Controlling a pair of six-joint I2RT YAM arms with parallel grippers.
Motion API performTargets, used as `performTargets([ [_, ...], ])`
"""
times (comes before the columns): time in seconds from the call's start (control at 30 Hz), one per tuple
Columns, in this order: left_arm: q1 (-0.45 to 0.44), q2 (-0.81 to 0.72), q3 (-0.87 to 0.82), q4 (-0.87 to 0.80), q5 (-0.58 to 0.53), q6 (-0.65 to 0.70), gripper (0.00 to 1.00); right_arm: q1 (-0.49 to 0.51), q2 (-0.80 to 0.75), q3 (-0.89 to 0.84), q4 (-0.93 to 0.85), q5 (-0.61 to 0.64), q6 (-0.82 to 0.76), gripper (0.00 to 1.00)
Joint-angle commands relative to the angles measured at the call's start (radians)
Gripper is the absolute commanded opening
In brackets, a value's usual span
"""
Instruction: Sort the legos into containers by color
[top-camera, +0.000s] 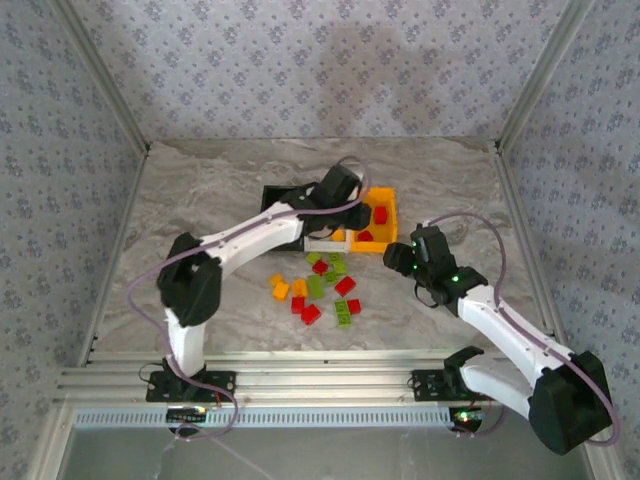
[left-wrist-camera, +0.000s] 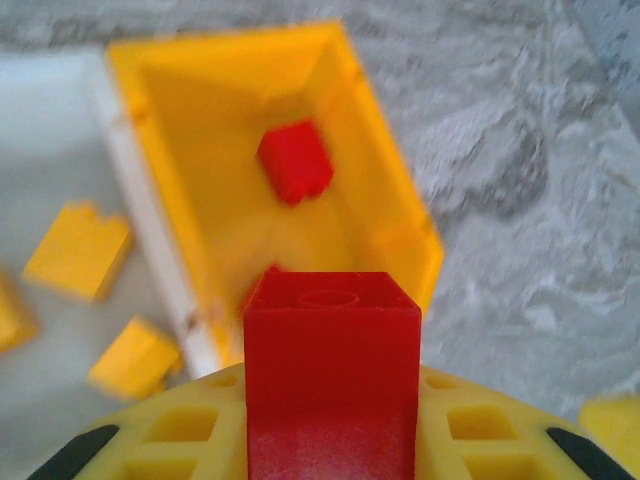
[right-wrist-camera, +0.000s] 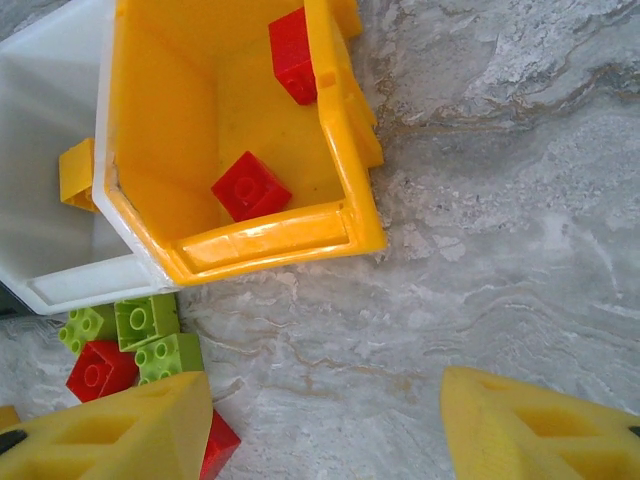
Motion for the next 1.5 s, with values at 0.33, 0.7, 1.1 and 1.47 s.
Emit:
performTargets([
  [0.33,0.008,0.345,0.467,-0.212,0.04,0.015,0.43,-0.015,-0.067,-0.031,-0.061,0.013,0.017,0.64],
  [0.7,-0.013,0.169,0.354,-0.128,0.067,-0.01,0.7,-0.009,-0.088,-0.043,-0.036,-0.076,-0.006,0.65],
  [1.1,-0.024,-0.507,-0.498,0.141,0.014,-0.075,1.0,0.294,0.1,-0.003,-0.011,-0.071,-0.041,0.66],
  [1.47,0.0,-1.071,-0.913,-0.112,-0.241,-0.147,0.99,0.624,0.431,0.258,-0.02,0.004,-0.196,0.68],
])
